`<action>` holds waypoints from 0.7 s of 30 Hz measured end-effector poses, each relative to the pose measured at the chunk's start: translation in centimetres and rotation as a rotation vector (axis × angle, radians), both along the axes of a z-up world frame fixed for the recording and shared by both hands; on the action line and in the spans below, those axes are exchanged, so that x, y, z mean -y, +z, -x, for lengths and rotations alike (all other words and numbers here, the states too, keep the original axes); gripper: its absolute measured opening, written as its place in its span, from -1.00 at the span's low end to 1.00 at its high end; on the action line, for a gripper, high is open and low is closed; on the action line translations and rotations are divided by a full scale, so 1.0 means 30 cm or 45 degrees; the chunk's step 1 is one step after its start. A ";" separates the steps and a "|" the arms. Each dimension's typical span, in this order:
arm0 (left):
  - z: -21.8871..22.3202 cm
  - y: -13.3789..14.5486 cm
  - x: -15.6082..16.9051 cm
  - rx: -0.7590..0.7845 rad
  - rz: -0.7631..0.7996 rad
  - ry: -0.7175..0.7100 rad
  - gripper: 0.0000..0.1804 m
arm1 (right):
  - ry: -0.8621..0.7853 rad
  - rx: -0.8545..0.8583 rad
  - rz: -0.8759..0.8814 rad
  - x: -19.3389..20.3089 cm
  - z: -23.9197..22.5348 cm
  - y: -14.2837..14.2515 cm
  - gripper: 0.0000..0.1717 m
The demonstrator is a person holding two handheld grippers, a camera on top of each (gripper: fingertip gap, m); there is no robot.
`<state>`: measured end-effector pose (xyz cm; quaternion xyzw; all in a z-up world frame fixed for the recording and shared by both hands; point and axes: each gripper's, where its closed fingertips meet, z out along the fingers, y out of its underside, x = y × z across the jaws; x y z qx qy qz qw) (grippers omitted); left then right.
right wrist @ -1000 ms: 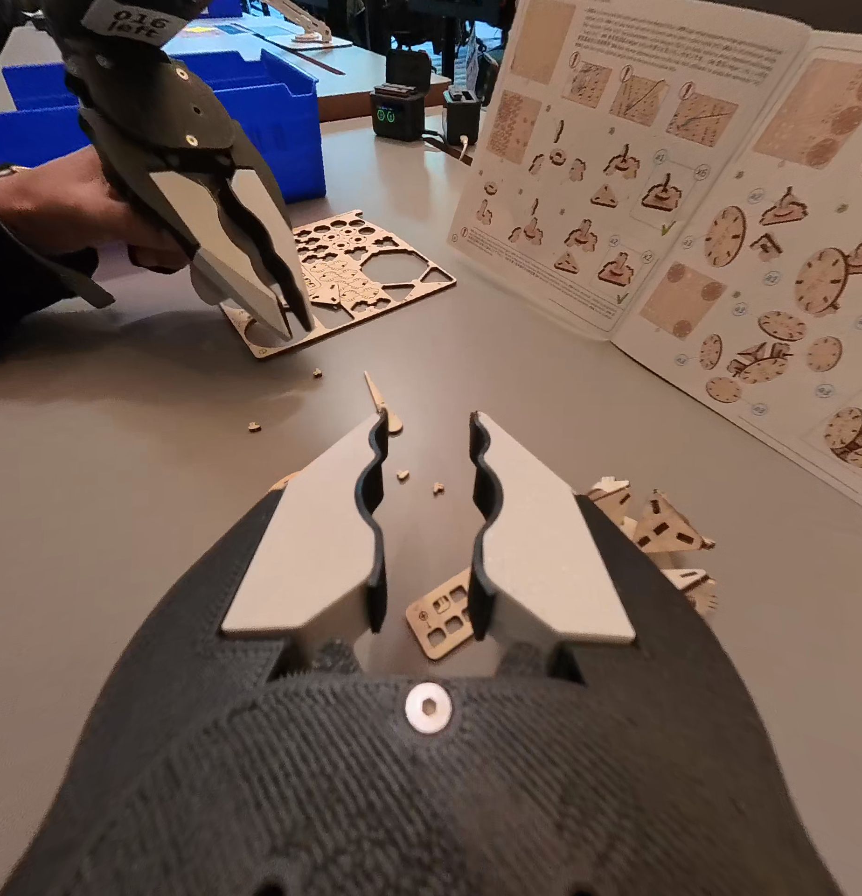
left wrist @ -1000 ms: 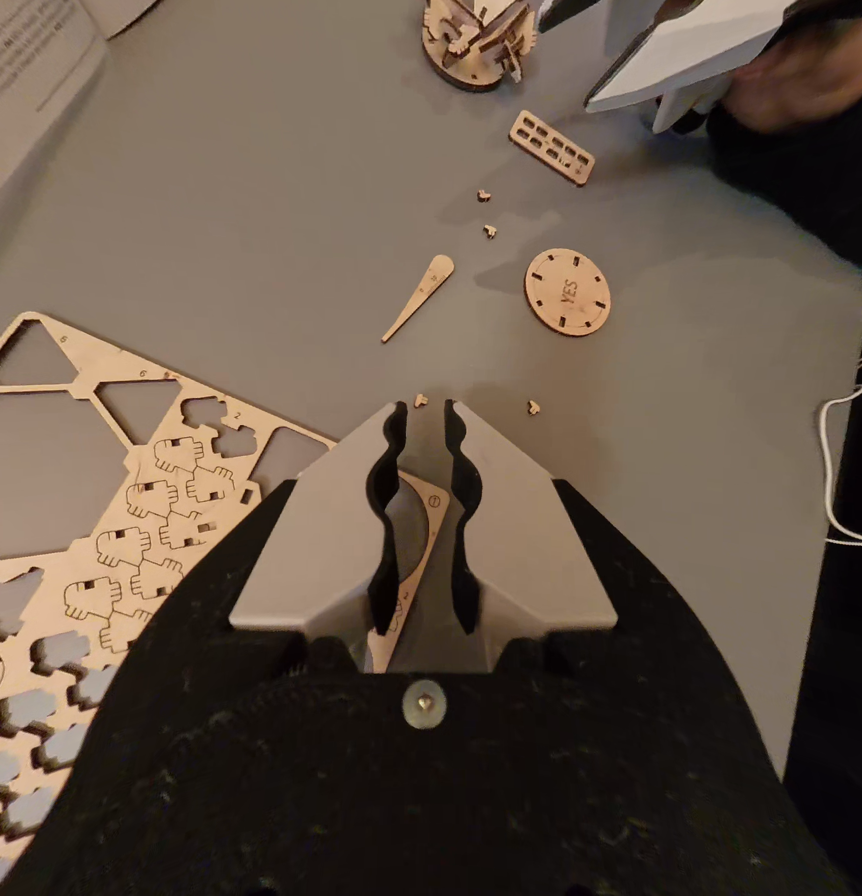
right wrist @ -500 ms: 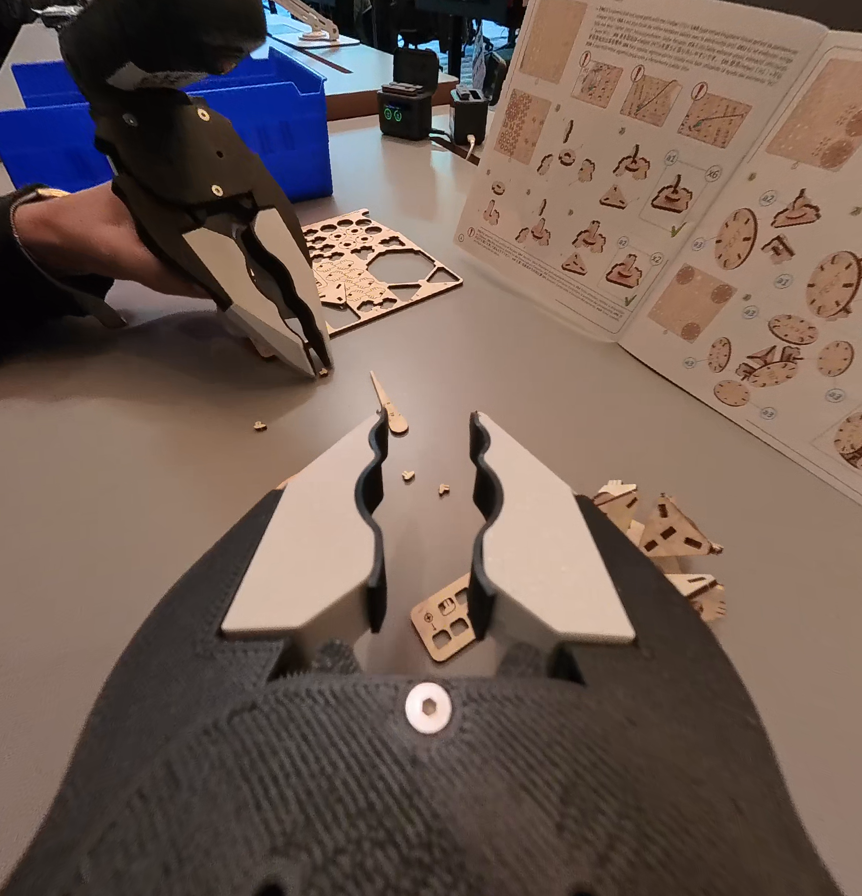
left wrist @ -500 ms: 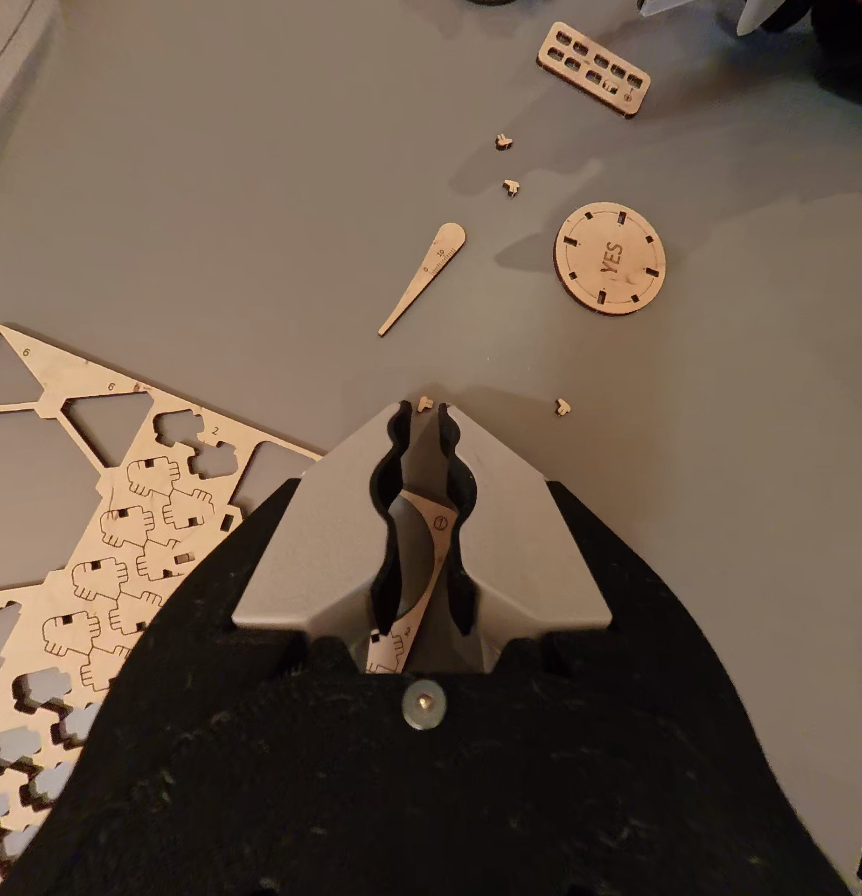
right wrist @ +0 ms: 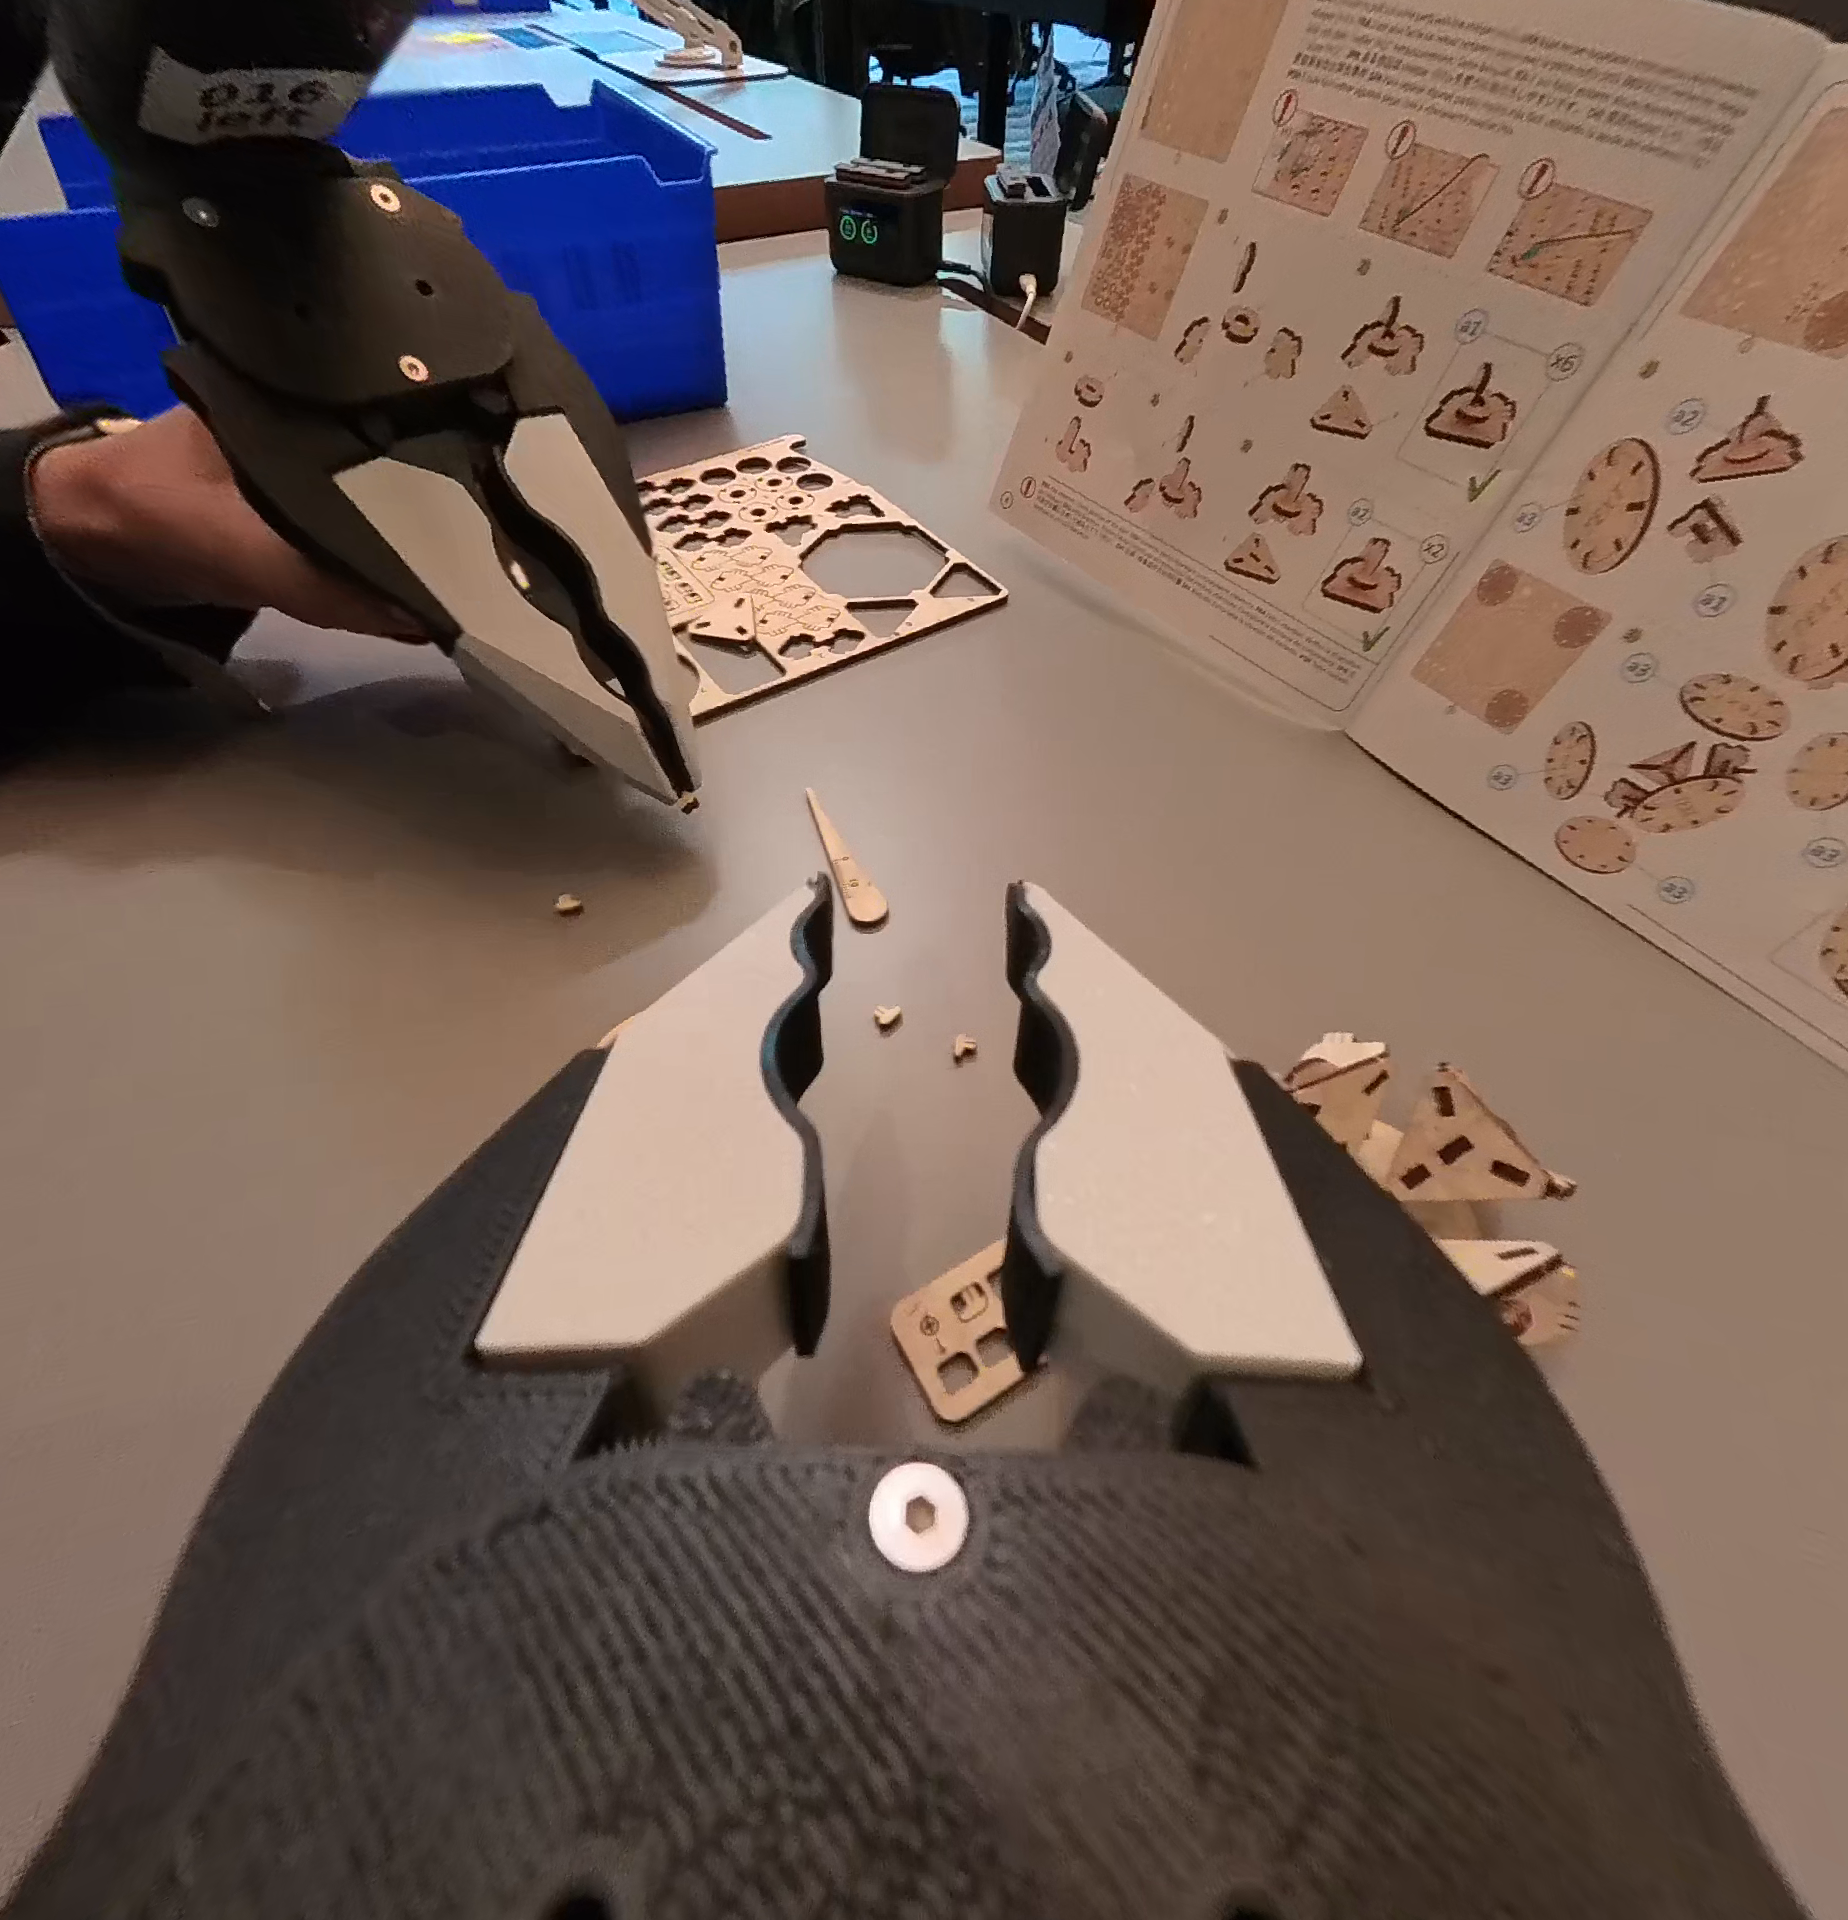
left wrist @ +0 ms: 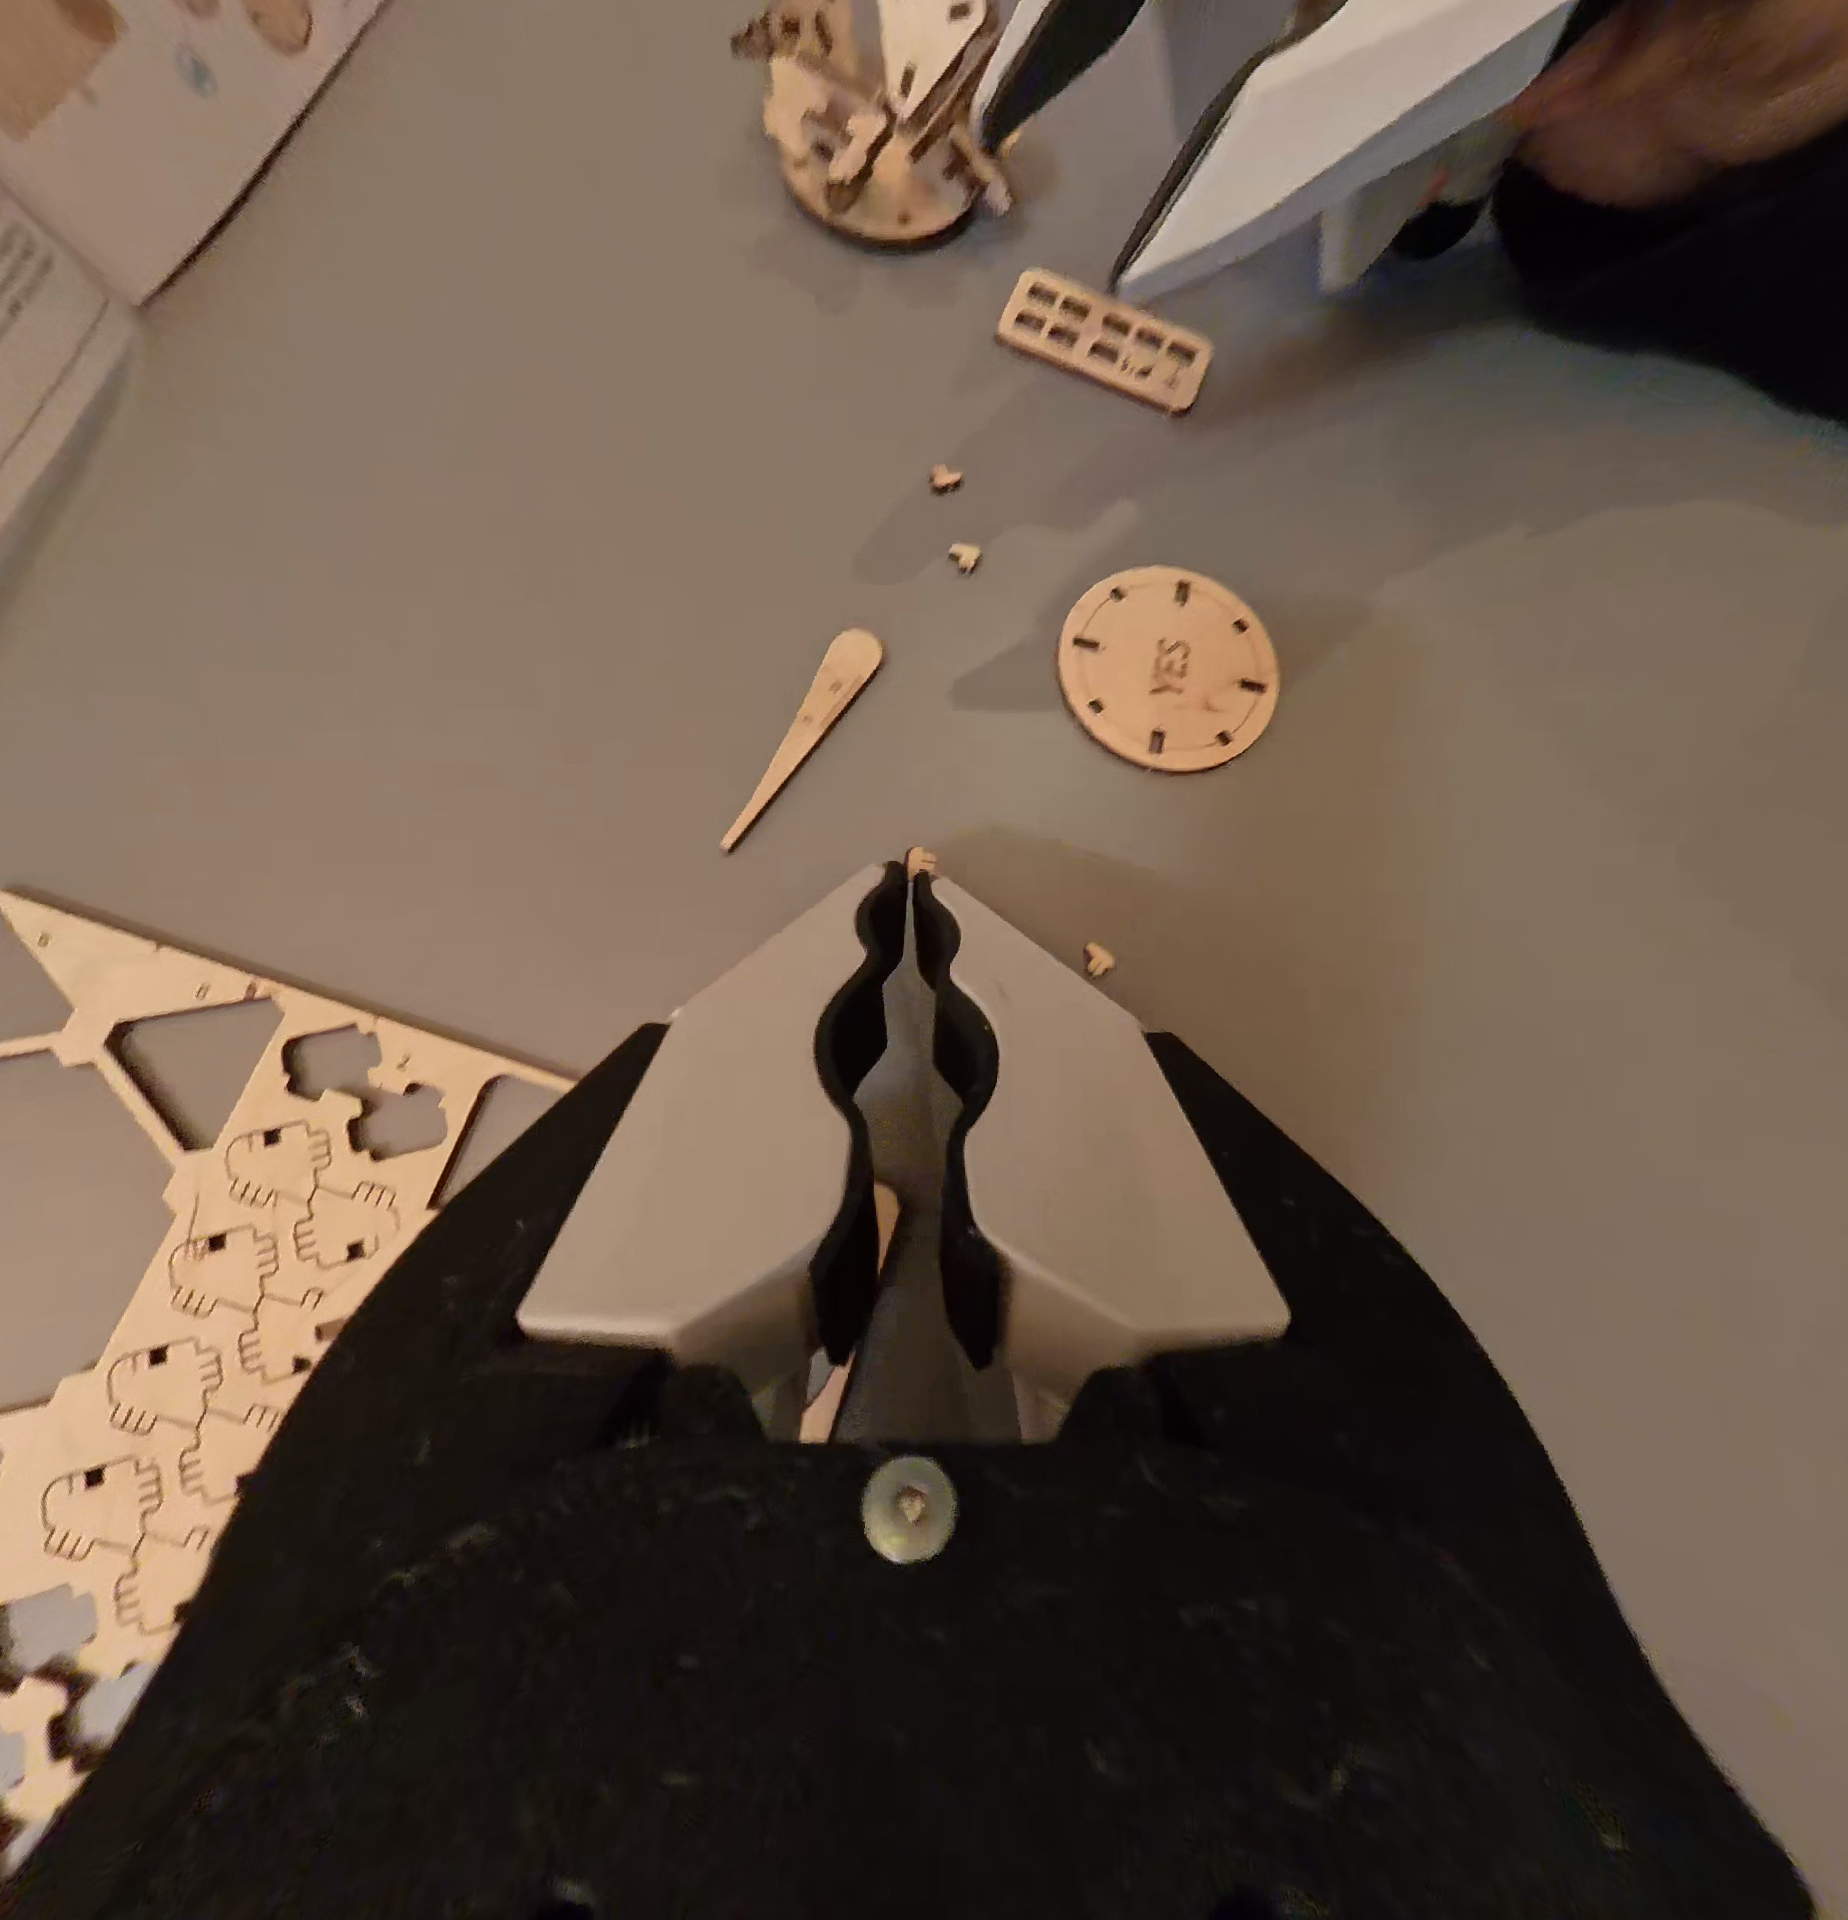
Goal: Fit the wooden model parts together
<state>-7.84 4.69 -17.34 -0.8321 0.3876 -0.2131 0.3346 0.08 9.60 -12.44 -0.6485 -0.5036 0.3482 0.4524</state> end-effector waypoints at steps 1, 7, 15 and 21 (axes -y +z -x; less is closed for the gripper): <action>-0.012 0.008 0.002 0.019 -0.015 -0.011 -1.00 | 0.009 0.002 0.001 0.004 0.003 -0.001 -0.63; -0.083 0.095 0.024 0.288 -0.052 -0.072 -1.00 | 0.225 -0.042 -0.031 0.108 0.042 0.020 -0.68; -0.116 0.177 0.049 0.559 -0.023 -0.127 -1.00 | 0.425 -0.112 0.028 0.211 0.071 0.037 -0.76; -0.168 0.199 0.100 0.707 0.075 -0.237 -1.00 | 0.496 -0.055 -0.075 0.261 0.088 0.018 -0.81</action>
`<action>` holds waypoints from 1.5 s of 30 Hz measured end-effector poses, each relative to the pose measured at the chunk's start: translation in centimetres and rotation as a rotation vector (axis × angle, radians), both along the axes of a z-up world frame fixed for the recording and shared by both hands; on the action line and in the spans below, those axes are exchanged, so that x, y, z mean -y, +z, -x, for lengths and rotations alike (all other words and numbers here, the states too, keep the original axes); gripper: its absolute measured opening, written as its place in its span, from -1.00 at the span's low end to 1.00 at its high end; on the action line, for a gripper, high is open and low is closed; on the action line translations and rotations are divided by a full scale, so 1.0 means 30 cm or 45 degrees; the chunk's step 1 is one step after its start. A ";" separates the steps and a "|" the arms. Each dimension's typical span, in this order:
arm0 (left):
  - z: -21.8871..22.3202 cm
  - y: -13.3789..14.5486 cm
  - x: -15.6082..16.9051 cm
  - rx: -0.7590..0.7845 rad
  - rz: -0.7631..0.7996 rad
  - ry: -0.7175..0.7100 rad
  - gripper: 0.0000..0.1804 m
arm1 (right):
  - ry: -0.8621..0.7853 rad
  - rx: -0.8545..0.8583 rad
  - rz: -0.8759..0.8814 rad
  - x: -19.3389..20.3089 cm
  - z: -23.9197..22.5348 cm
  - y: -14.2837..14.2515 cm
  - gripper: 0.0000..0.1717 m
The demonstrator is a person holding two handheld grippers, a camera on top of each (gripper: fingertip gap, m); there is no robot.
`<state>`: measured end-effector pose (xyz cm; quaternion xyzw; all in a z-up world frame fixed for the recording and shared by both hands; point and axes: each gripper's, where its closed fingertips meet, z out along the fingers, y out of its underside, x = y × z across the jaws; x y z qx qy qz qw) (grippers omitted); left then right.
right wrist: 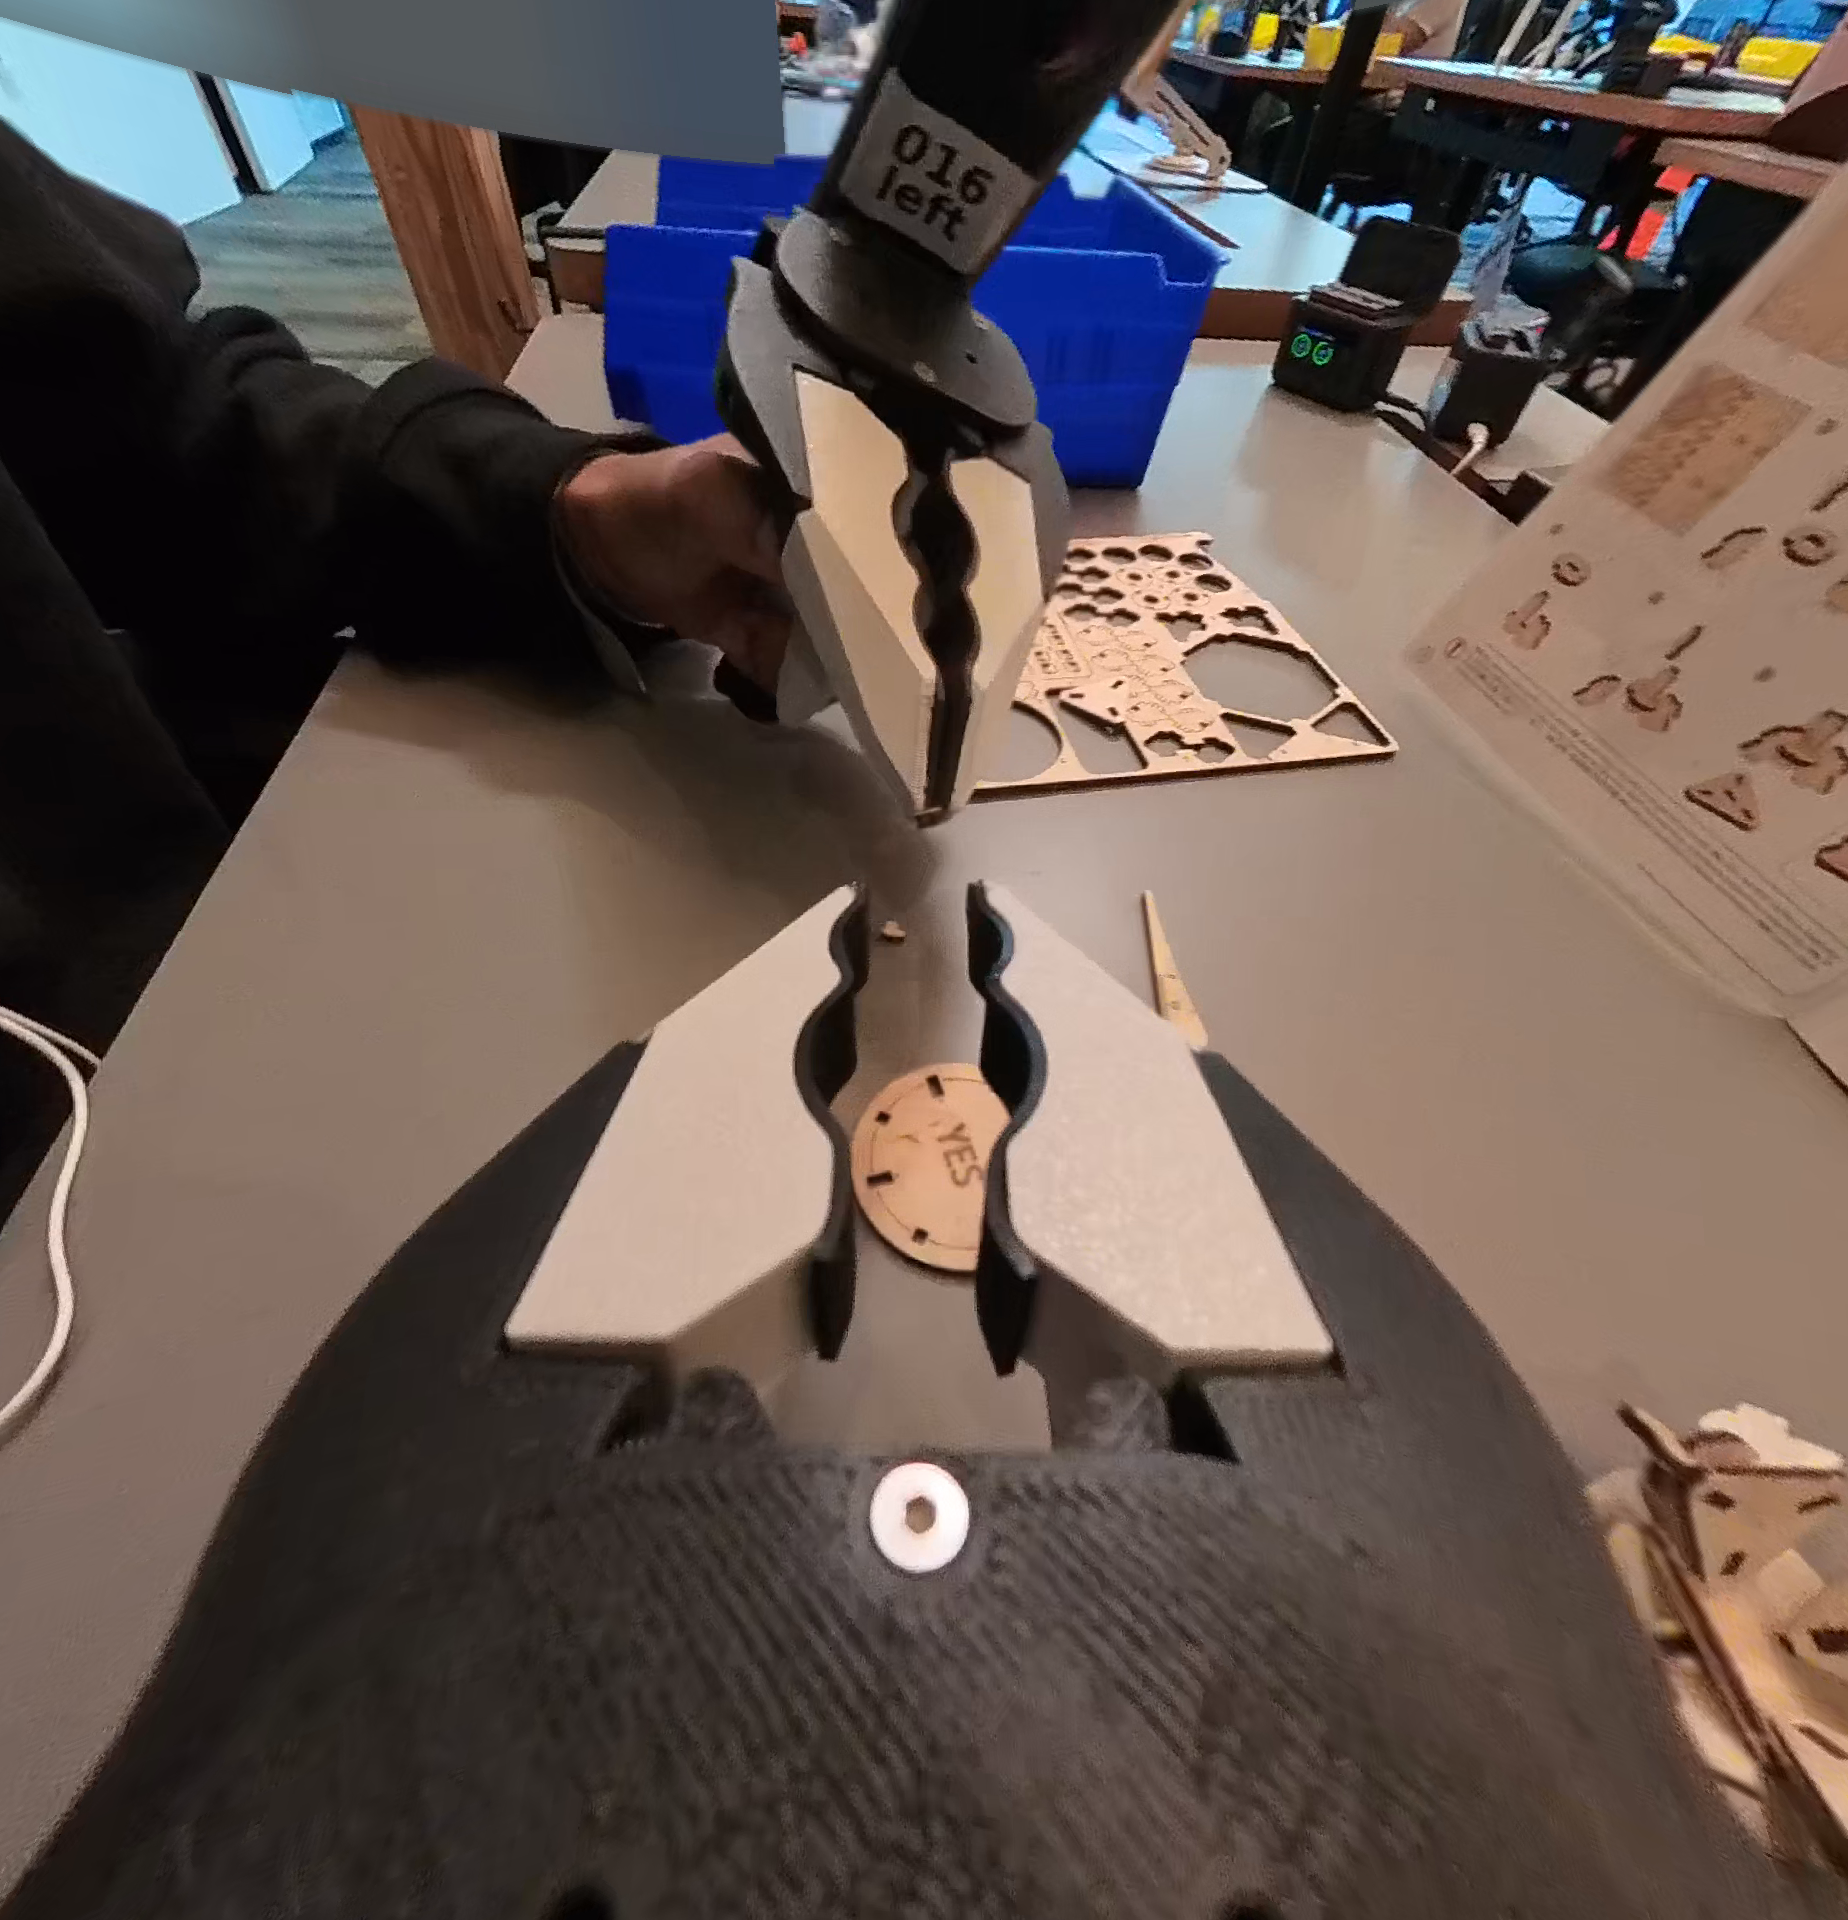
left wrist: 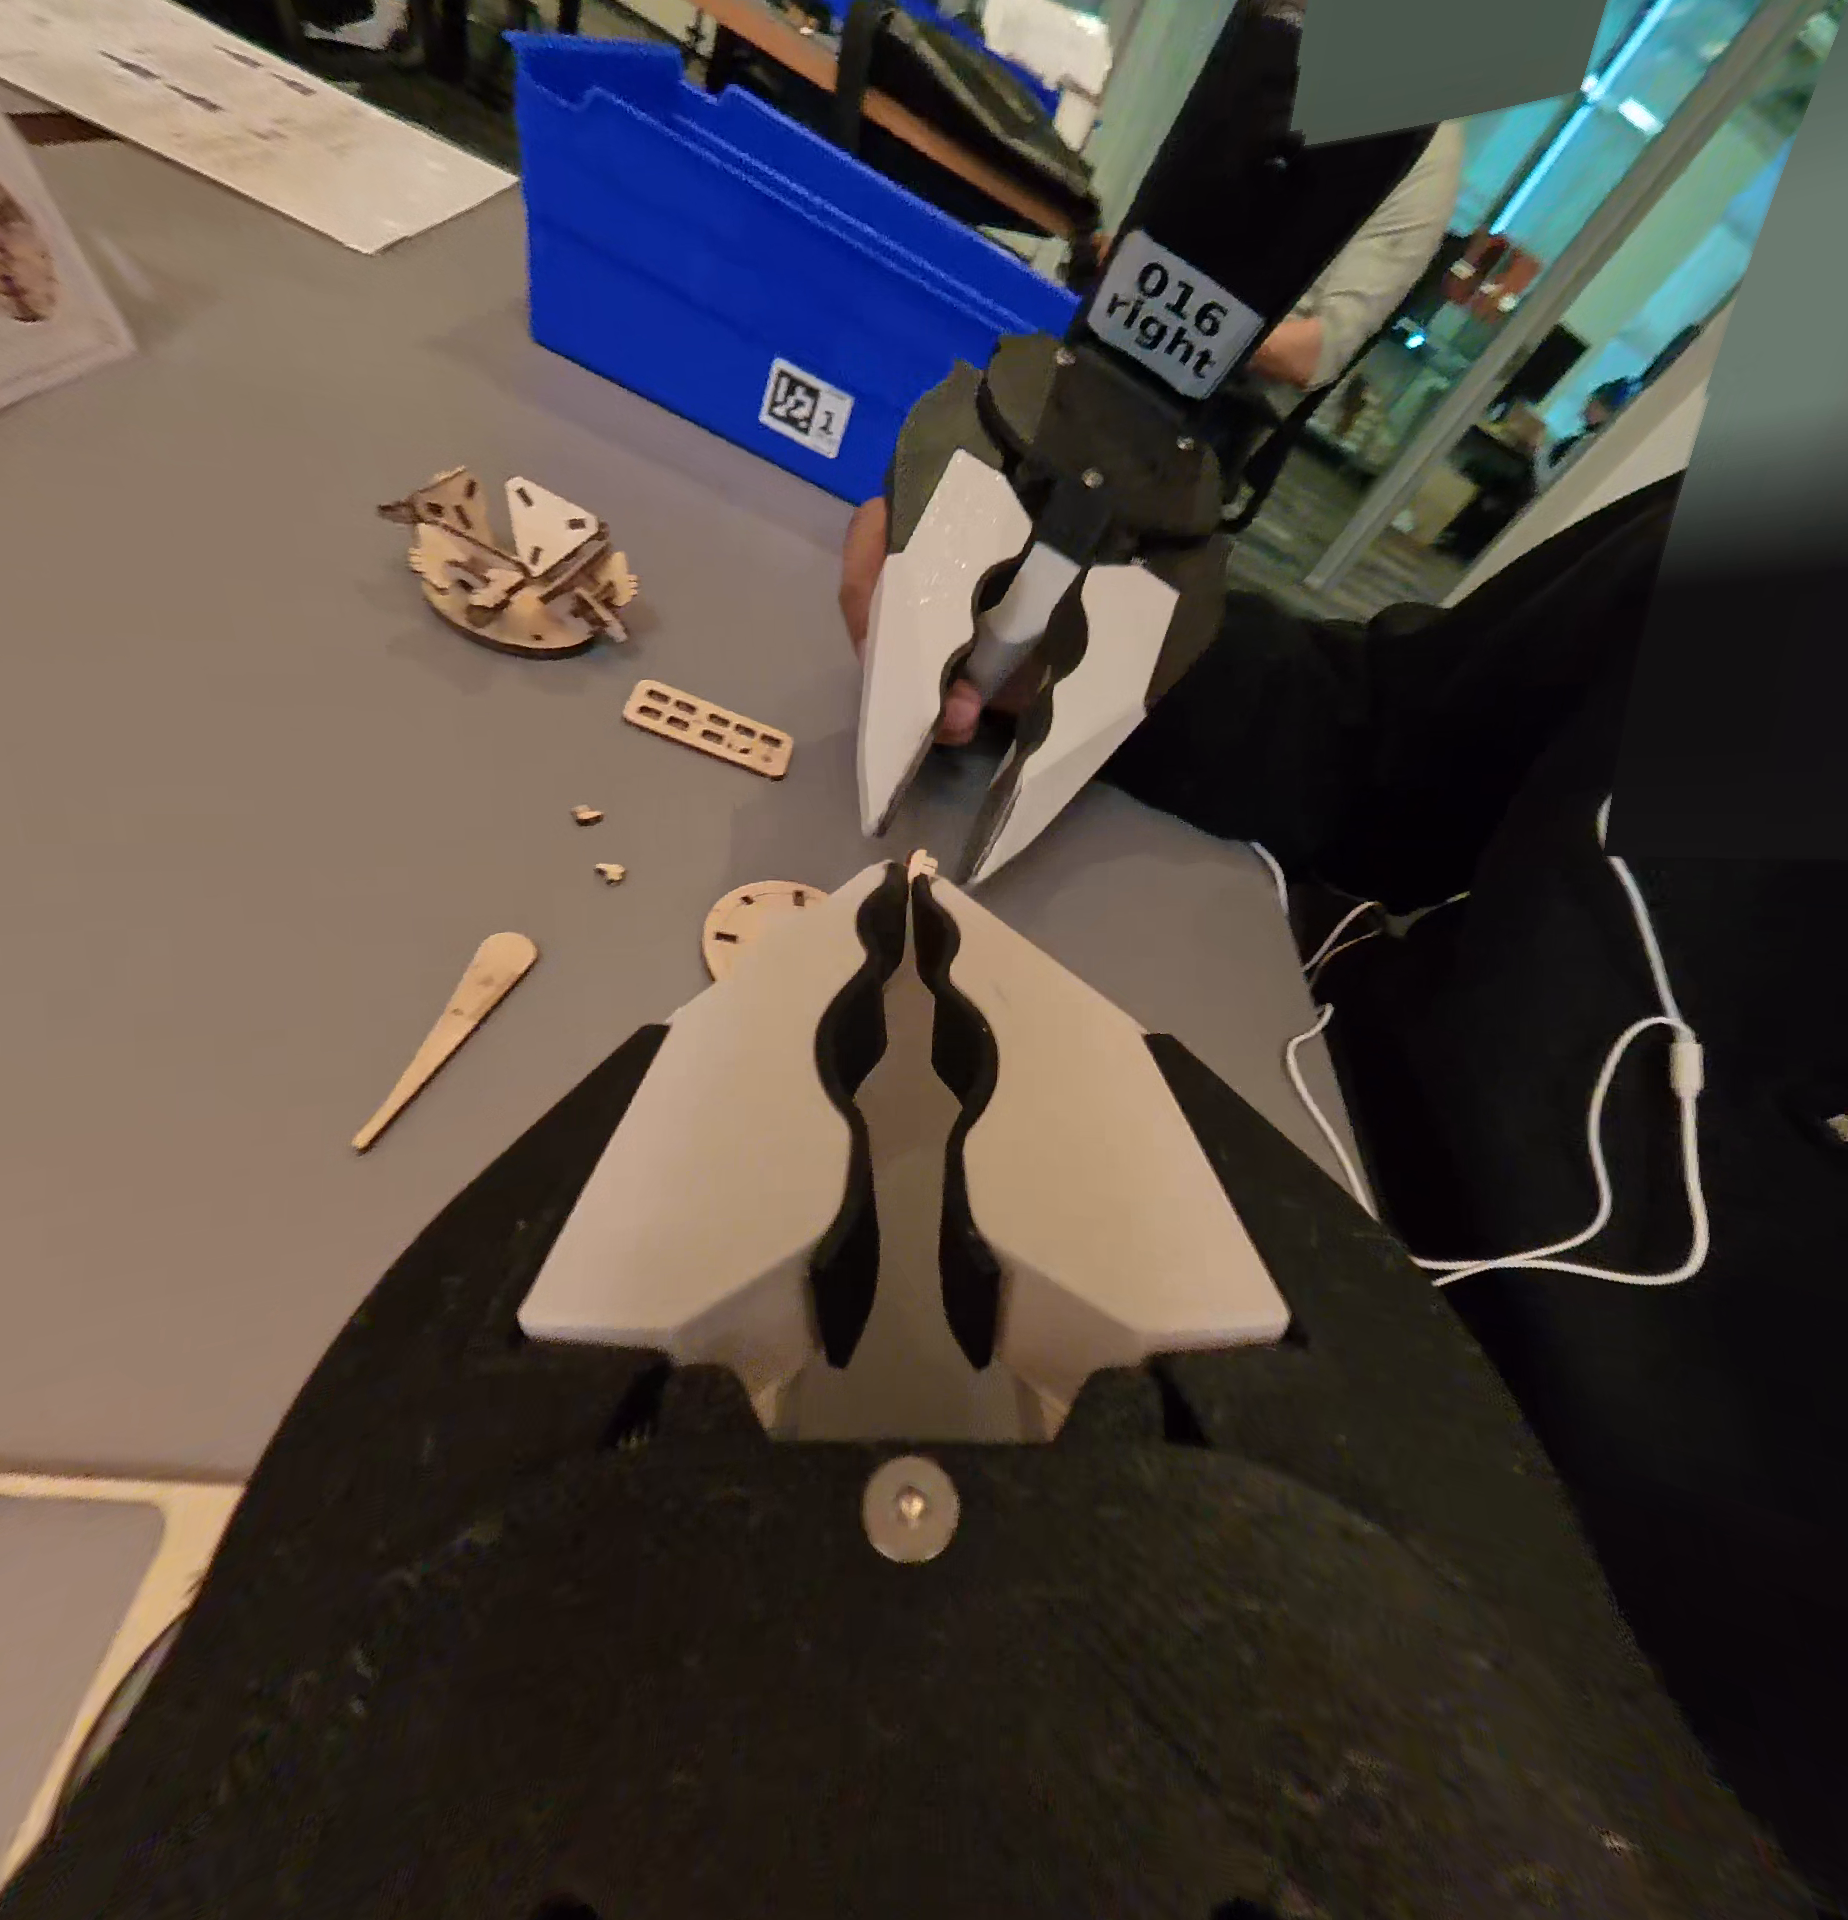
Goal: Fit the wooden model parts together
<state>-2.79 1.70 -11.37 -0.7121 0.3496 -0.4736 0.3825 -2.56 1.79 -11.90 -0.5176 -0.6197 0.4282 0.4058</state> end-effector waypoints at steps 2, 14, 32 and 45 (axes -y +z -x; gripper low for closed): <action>-0.012 0.002 0.010 0.032 0.027 -0.026 -1.00 | 0.031 -0.002 0.001 0.018 0.005 -0.002 -0.81; -0.030 -0.021 0.024 0.009 0.054 -0.064 -1.00 | 0.047 -0.023 0.016 0.028 0.007 0.007 -0.89; -0.040 -0.037 0.025 -0.007 0.053 -0.071 -0.98 | 0.043 0.004 -0.026 0.029 0.006 -0.003 -0.96; -0.028 -0.041 0.001 -0.027 0.008 -0.014 -0.94 | 0.010 0.007 -0.033 0.013 0.002 0.002 -0.96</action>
